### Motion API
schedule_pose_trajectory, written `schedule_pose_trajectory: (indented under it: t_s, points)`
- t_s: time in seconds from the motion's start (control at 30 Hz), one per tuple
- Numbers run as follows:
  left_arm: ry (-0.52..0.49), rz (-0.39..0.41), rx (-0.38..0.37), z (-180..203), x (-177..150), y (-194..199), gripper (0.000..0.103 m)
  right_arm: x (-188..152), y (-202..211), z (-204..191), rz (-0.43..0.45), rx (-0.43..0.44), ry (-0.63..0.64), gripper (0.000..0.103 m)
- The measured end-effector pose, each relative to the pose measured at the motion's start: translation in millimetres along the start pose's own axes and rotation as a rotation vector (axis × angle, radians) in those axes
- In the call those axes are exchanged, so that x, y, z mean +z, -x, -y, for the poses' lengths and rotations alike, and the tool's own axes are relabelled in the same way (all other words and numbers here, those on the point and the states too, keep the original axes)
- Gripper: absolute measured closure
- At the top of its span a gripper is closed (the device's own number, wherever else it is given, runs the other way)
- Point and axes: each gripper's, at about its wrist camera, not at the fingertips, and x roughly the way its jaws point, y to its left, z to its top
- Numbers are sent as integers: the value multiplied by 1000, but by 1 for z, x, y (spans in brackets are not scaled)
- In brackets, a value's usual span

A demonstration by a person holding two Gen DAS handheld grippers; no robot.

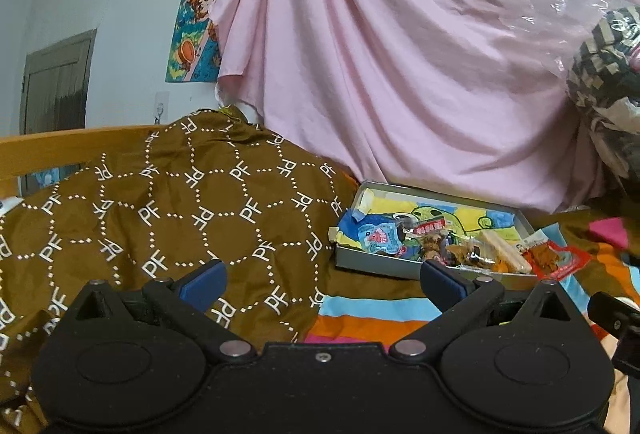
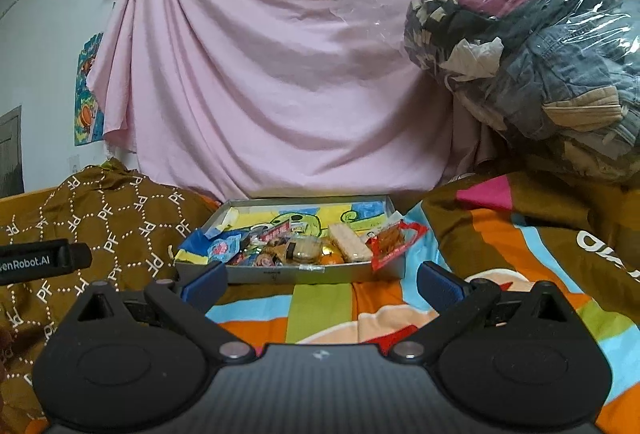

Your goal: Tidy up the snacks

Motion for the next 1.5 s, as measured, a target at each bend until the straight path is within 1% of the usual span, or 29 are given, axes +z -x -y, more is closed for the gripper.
schedule_pose_trajectory:
  t_s: [0.2,0.4,0.57,0.7,0.9,1.13,1.5]
  points:
    - [-15,-2,-11,-10,-5,14,1,-6,10,-4,4,-14,1,0]
    - [-34,-4,-26,-15,-12,21,1,-10,16,-12,-6,1,10,0]
    - [-82,4,-31,-13,-20,23,1,-17,19,-16,-15,0,25,0]
    - [-111,-11,-30,-12,-27,22,1,-20,16,-17,-20,-3,26,0]
    - [-105,-38,-27,-14,-33,18,1,-23,12,-16,-34,-5,21,0]
    - [-112,-45,-22,-15,-36,18,1,-25,8,-20,-62,10,42,0]
    - [-113,-48,-11,-14,-36,17,1,-26,8,-22,-69,24,55,0]
